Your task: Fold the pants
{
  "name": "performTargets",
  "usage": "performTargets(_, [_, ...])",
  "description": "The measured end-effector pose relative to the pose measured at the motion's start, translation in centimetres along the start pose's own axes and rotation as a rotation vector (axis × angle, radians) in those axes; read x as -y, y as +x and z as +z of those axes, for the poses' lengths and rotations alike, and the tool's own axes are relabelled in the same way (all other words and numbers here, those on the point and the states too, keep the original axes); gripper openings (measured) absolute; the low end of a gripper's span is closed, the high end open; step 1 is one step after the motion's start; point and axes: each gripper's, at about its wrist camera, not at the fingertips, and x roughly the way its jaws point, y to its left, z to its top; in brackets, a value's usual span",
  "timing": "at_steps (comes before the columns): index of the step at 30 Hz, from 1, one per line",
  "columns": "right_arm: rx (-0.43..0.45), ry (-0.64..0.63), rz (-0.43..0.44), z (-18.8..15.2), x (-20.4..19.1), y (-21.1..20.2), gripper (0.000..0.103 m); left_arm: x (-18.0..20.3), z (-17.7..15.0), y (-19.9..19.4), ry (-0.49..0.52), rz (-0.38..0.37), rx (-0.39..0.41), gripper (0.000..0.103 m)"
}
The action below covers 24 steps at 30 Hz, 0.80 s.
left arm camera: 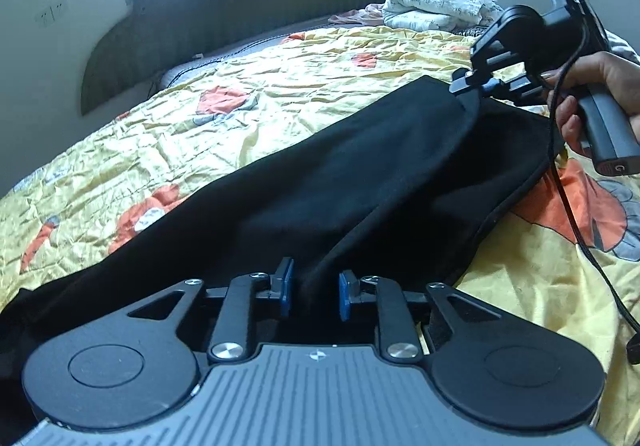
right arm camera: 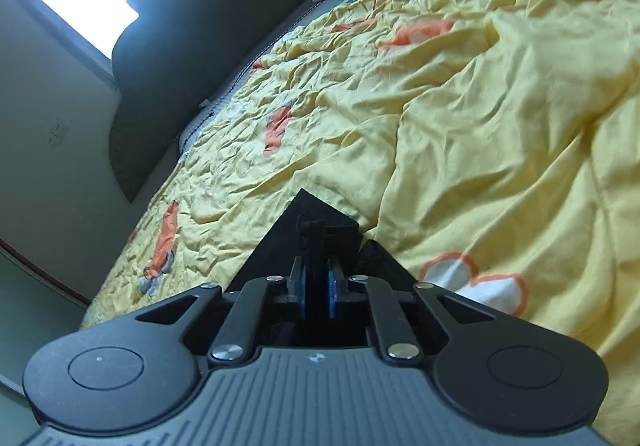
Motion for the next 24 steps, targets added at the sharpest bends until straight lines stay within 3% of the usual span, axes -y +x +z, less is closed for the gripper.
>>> performTargets(7, [0.000,0.005,-0.006,0.1,-0.1,-0.4,0.013,0.1,-0.2,0.0,0.014,0.008,0.005,0.032])
performTargets(11, [0.002,0.021,0.002,-0.2,0.3,-0.9,0.030,0.1,-0.2,0.0,0.008,0.006,0.003,0.032])
performTargets(16, [0.020,-0.035,0.000,-0.5,-0.2,-1.1,0.032,-0.2,-0.1,0.2,-0.012,-0.003,0.003,0.031])
performTargets(17, [0.022,-0.049,-0.007,-0.6,-0.4,-1.0,0.030,-0.3,-0.1,0.2,-0.018,-0.008,0.003,0.021])
performTargets(19, [0.035,-0.087,-0.032,-0.6,-0.9,-0.8,0.013,-0.4,-0.1,0.0,-0.026,-0.016,0.007,0.015])
performTargets(24, [0.091,-0.204,-0.008,0.5,-3.9,-1.9,0.007,-1.7,0.6,-0.9,-0.091,-0.006,0.054,0.011])
